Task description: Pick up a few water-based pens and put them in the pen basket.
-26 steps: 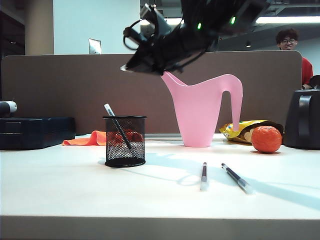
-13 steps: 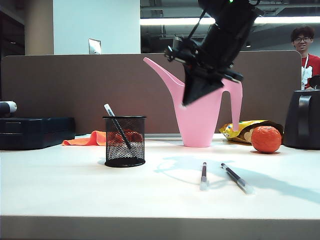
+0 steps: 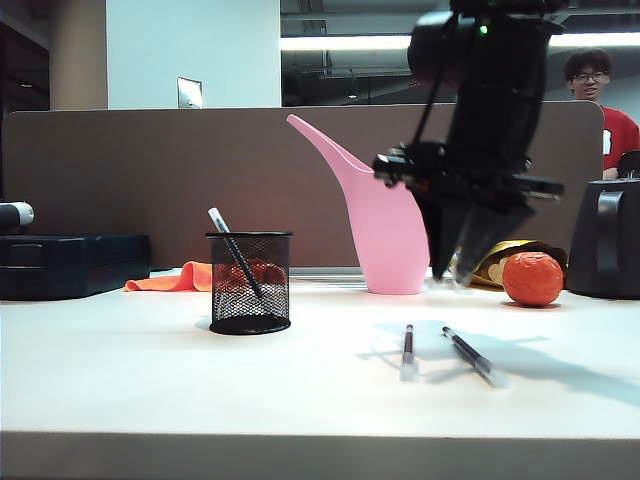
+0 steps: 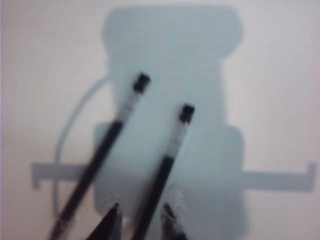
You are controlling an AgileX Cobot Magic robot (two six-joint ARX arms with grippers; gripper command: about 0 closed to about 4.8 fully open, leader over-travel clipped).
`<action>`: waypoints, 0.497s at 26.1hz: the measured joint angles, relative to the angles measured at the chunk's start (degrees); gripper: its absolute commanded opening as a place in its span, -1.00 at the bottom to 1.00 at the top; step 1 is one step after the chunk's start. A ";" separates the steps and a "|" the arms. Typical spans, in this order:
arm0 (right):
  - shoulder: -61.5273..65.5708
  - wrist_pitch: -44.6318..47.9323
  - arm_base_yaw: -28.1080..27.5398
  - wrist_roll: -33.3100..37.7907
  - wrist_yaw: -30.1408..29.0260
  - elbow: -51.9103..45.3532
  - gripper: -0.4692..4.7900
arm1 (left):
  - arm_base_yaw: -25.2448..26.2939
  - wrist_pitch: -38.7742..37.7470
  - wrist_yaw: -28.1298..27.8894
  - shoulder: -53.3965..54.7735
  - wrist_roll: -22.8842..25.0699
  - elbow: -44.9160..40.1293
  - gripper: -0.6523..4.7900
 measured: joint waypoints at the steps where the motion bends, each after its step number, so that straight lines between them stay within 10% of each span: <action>1: 0.00 -0.11 0.02 0.02 0.02 -1.16 -0.35 | 0.00 0.00 -0.02 0.00 0.00 0.00 -0.78; 13: 0.04 4.96 0.39 4.74 0.07 -7.96 -0.26 | 0.00 0.00 -0.02 0.00 0.00 0.00 -0.78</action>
